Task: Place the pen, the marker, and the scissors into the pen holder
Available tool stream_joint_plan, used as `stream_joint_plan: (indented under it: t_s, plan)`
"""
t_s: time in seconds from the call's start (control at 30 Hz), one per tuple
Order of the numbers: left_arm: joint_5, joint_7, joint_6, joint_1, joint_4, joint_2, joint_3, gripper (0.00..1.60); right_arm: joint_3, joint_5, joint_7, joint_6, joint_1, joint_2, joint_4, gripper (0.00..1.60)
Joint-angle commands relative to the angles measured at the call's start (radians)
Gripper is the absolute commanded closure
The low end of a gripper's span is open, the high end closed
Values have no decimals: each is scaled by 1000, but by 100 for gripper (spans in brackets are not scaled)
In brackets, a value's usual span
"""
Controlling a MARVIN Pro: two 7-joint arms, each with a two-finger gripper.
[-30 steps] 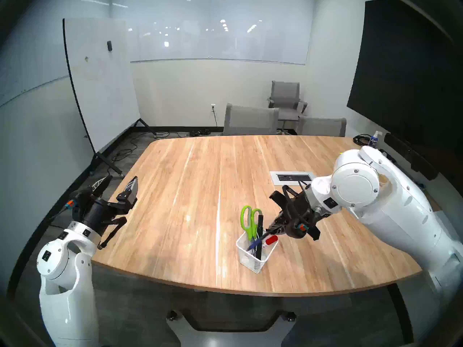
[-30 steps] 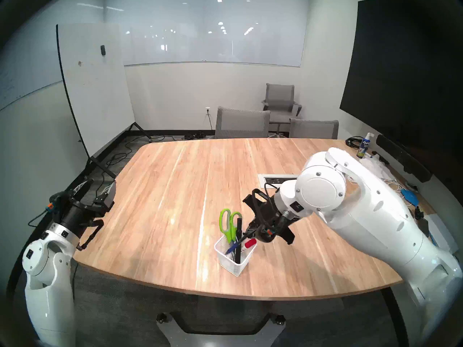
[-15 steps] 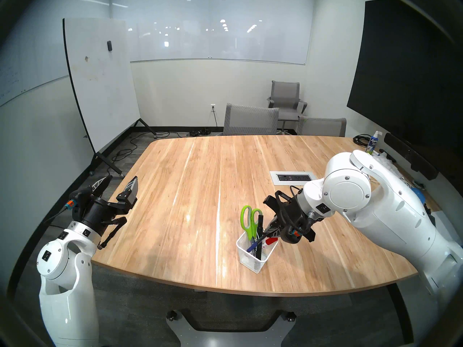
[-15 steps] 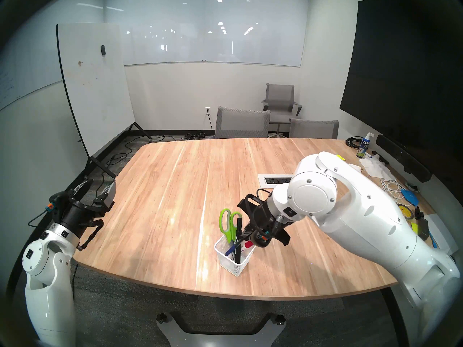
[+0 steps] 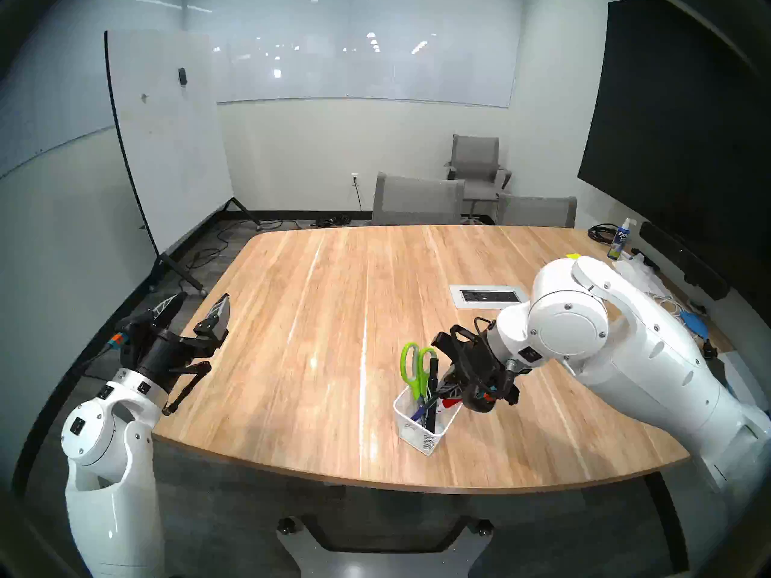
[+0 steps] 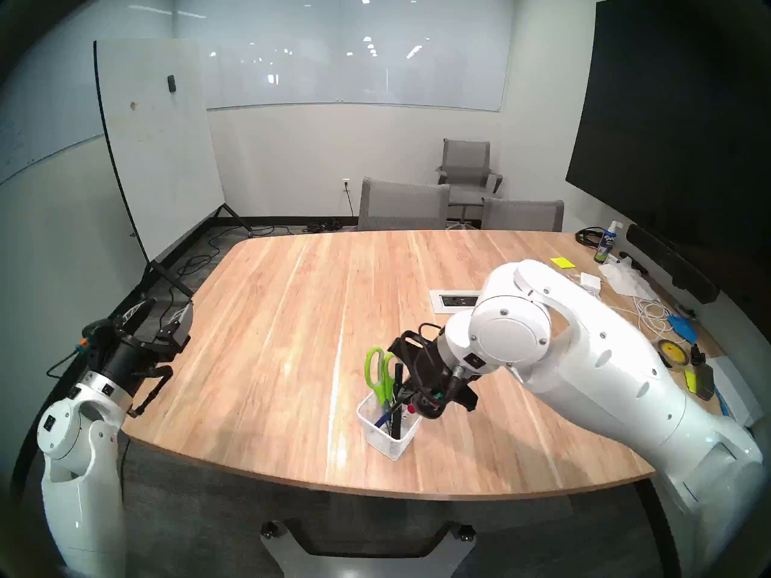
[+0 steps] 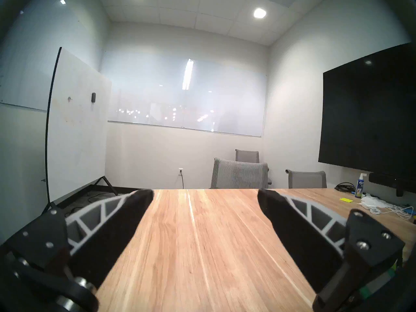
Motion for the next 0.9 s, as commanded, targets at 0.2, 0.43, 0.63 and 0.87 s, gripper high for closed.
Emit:
stream_joint_plan:
  t_s: [0.2,0.43,0.63,0.87]
  plan:
    - [0,1,-1,-1,-22,-2,2,0,-18,-16,-2,-19,4,-14,-1,160]
    - [0,1,-1,-1,-22,-2,2,0,-24,-38,-13,-30,0,-8,-9,160]
    - [0,1,-1,-1,-22,-2,2,0,-23,-43,-14,-17,-3,-11,-13,114]
    - [0,1,-1,-1,-22,-2,2,0,-22,-50,-13,-6,0,-18,-13,0]
